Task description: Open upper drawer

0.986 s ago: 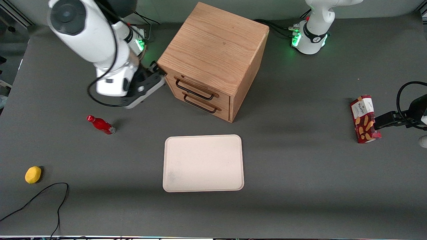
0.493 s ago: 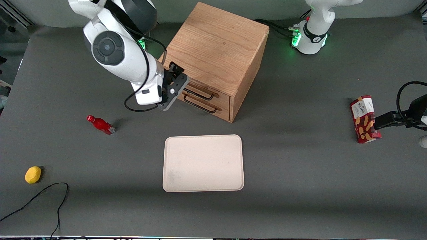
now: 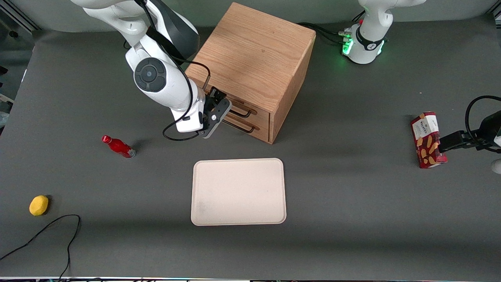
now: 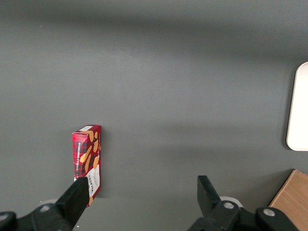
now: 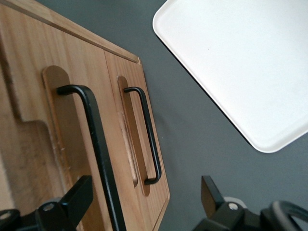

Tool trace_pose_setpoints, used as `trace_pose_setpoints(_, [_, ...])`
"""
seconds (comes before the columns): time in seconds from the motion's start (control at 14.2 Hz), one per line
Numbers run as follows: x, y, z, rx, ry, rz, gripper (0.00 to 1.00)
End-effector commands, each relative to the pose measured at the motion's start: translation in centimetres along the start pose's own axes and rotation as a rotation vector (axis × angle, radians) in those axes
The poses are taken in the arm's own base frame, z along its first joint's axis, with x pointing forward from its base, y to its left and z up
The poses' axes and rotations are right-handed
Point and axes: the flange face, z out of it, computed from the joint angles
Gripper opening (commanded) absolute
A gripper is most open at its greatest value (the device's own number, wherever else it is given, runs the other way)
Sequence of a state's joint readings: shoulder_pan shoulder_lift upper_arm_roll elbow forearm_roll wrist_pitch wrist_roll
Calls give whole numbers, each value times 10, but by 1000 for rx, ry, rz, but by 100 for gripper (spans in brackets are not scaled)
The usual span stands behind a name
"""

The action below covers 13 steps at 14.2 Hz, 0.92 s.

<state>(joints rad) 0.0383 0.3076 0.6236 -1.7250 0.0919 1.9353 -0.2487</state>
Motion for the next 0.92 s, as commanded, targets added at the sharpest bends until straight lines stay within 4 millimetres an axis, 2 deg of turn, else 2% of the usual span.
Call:
trace_pose_setpoints(0.0, [-3, -4, 15, -27, 10, -32, 100])
trace_pose_setpoints(0.21, [0, -6, 22, -26, 20, -37, 100])
trace_pose_setpoints(0.56, [5, 3, 34, -53, 31, -57, 100])
trace_pose_setpoints(0.7, [7, 13, 35, -76, 31, -63, 100])
trace_pose_setpoints(0.85, [8, 36, 26, -93, 45, -48, 100])
